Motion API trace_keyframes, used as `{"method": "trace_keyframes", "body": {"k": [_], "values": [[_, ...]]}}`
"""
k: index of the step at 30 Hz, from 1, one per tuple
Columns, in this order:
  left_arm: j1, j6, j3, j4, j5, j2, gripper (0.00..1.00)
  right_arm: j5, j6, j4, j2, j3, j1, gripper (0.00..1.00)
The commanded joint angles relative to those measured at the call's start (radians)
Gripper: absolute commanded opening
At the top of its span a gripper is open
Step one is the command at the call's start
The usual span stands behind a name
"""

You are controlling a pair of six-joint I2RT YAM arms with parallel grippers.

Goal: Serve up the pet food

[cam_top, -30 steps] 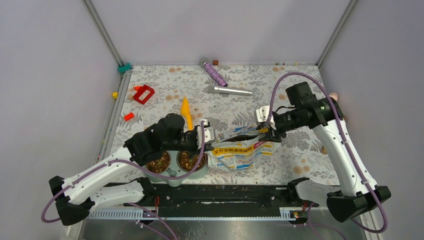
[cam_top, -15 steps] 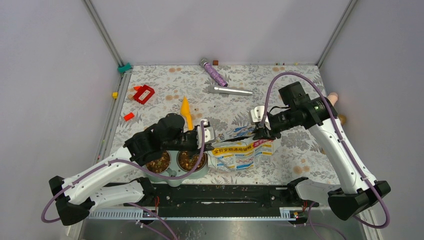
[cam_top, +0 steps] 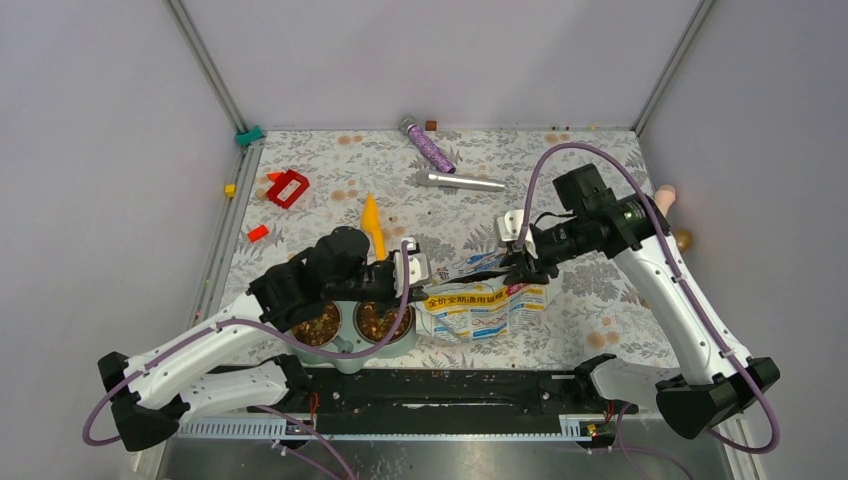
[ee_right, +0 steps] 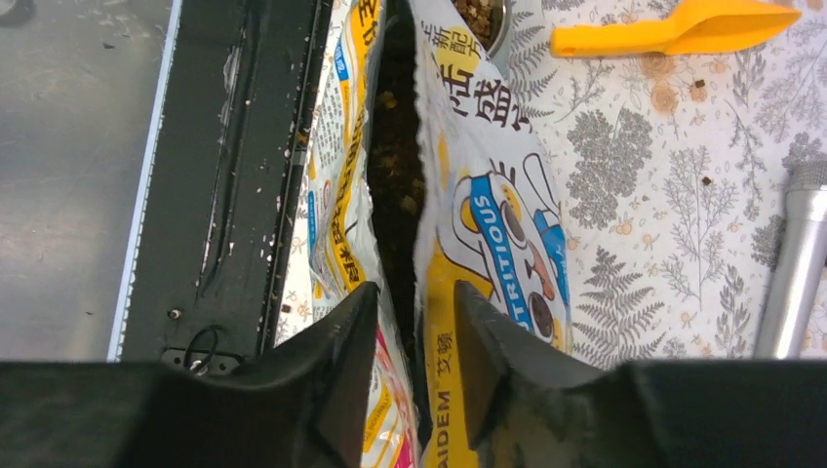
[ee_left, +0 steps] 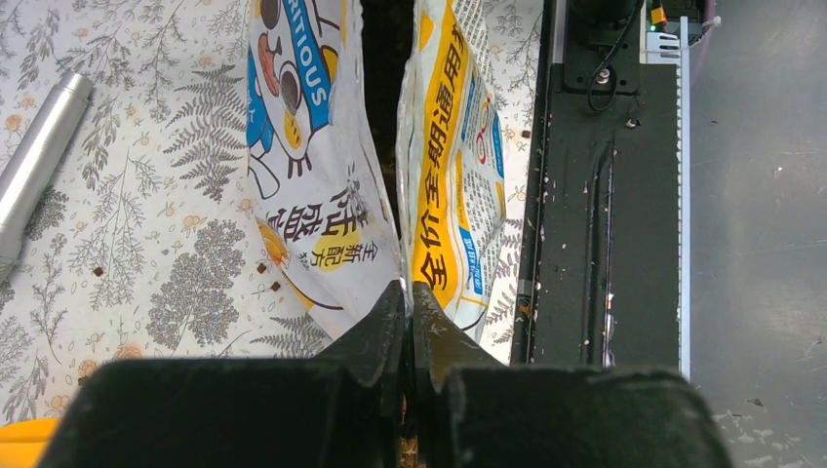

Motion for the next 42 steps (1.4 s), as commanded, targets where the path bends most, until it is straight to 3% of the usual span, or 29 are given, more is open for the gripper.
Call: {"method": "trace_keyframes", "body": {"k": [1,5,8,12,14,15,16,17,24,27,32,33,34,36,42], "values": [[-0.007,-0.018,0.071,0.052,0.072,-0.035,0.0,-0.071,-0.013,0.103,-0.046,-0.062,0.033,0.49],[-0.006,-0.035,0.074,0.063,0.072,-0.025,0.0,-0.077,0.0,0.146,-0.065,-0.097,0.063,0.57],[-0.006,-0.042,0.075,0.07,0.072,-0.017,0.0,-0.071,0.033,0.179,-0.063,-0.109,0.081,0.58],[-0.007,-0.049,0.077,0.071,0.066,-0.011,0.0,-0.029,0.063,0.207,-0.056,-0.113,0.105,0.5],[-0.007,-0.049,0.076,0.071,0.066,-0.016,0.0,0.008,0.098,0.22,-0.046,-0.104,0.111,0.31],[-0.008,-0.048,0.077,0.07,0.066,-0.017,0.0,0.02,0.109,0.22,-0.041,-0.096,0.112,0.09],[-0.008,-0.05,0.079,0.071,0.066,-0.019,0.0,0.036,0.126,0.226,-0.037,-0.09,0.111,0.0],[-0.008,-0.051,0.079,0.071,0.067,-0.019,0.0,0.052,0.142,0.234,-0.035,-0.085,0.111,0.0],[-0.017,-0.054,0.112,0.064,0.099,0.038,0.43,0.027,0.174,0.244,-0.056,-0.083,0.113,0.0],[-0.035,-0.048,0.138,0.065,0.104,0.096,0.49,0.004,0.203,0.259,-0.065,-0.081,0.113,0.0],[-0.063,-0.047,0.188,0.067,0.022,0.196,0.49,0.0,0.323,0.396,-0.109,-0.122,0.112,0.0],[-0.069,-0.05,0.201,0.069,-0.001,0.213,0.47,0.0,0.326,0.411,-0.118,-0.132,0.113,0.0],[-0.075,-0.05,0.208,0.069,-0.019,0.23,0.38,-0.001,0.326,0.418,-0.125,-0.14,0.113,0.0],[-0.083,-0.054,0.222,0.061,-0.049,0.25,0.03,-0.001,0.322,0.418,-0.132,-0.149,0.112,0.0],[-0.085,-0.092,0.161,0.12,-0.123,0.18,0.0,0.012,0.227,0.378,-0.157,-0.175,0.113,0.0]]}}
